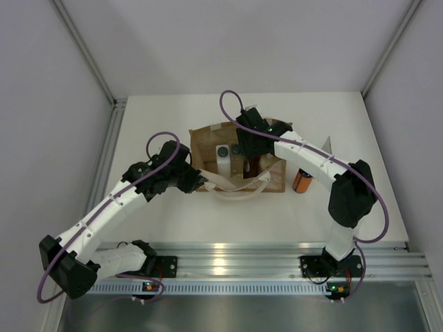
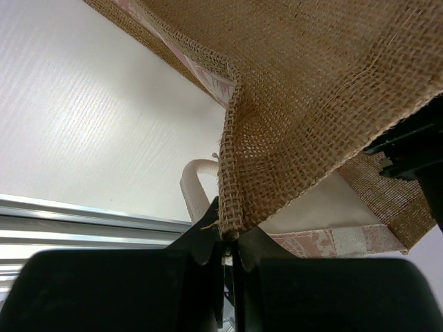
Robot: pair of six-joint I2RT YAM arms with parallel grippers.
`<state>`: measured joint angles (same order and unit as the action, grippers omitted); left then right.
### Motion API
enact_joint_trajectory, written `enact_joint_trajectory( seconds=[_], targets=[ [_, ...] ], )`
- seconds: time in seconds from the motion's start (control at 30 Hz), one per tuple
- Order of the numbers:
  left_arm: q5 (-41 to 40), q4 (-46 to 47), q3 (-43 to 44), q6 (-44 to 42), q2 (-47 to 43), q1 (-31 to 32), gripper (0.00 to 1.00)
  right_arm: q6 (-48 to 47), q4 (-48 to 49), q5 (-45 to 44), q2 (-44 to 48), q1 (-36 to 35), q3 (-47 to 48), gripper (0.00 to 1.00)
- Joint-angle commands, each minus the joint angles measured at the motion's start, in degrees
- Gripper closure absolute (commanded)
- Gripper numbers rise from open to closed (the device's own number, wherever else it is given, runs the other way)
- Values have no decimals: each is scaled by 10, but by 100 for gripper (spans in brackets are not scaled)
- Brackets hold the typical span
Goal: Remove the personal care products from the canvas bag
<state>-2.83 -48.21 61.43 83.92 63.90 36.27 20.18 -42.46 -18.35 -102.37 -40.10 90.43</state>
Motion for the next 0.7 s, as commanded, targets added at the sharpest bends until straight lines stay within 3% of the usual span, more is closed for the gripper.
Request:
enact_joint_trajectory(
  seconds=[0.0, 0.27, 0.4, 0.5, 0.67],
  targets=[
    [10, -14, -5, 3, 1, 0, 100, 5, -3, -13, -25, 10, -23, 45],
    [9, -14, -4, 1, -3, -1, 100, 6, 12, -12, -40, 12, -32, 48],
    [7, -14, 0, -2, -3, -1, 100, 8, 21, -18, -33, 13, -35, 64],
    [6, -14, 2, -3, -1, -1, 100, 5, 21, -31, -21, 12, -29, 85],
    [9, -14, 6, -4, 5, -1, 100, -7, 20, -43, 22, 12, -18, 97]
  ],
)
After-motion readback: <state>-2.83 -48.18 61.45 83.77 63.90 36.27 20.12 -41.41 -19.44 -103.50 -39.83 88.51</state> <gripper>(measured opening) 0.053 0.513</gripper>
